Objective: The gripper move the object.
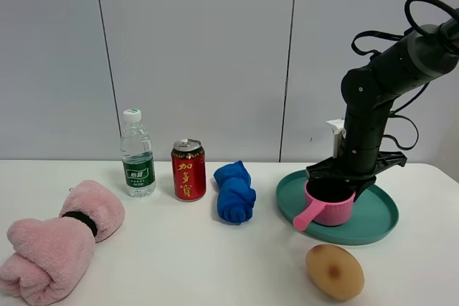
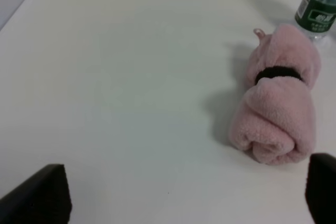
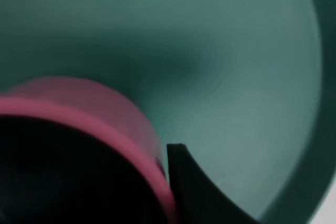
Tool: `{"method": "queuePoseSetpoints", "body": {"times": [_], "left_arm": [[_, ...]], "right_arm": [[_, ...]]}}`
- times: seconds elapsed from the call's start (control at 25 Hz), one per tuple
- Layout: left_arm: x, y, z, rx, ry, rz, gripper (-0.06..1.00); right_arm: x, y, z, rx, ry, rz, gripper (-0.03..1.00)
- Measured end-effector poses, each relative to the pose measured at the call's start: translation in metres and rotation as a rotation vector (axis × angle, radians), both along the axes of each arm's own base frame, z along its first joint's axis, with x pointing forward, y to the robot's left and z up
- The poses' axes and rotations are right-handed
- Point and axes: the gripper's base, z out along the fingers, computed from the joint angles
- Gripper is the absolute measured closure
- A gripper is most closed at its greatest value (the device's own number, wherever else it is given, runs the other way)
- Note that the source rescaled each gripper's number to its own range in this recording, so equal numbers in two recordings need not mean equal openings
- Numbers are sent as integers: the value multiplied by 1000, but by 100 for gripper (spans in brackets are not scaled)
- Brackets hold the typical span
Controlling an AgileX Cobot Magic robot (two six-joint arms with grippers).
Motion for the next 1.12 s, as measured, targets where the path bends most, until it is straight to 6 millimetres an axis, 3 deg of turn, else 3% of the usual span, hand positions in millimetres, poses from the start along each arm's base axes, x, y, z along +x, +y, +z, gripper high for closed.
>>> {"method": "queuePoseSetpoints", "body": {"times": [0.24,0.36,0.48,0.52,0.56,0.68,0.92,1.12], "left_arm": [[0,0,0,0,0,0,-6],[0,0,0,0,0,0,-6],[0,0,0,0,0,0,-6],[0,0,0,0,0,0,-6],[0,0,0,0,0,0,-6],[0,0,0,0,0,0,-6],[0,0,0,0,0,0,-6],[0,0,0,0,0,0,-6]], "right_arm": [[0,0,0,0,-3,0,96],[-1,-1,-1,-13,21,-3,87],[-2,-1,-2,-17,27,-3,61],[-2,-1,-2,-16,26,-6,48],[0,-2,-1,-12,6,-29,27],[1,-3,-1,-13,-19,-88,6],[2,-4,1,-9,-24,-120,1],[9,-3,25,-25,-40,-102,0]]}}
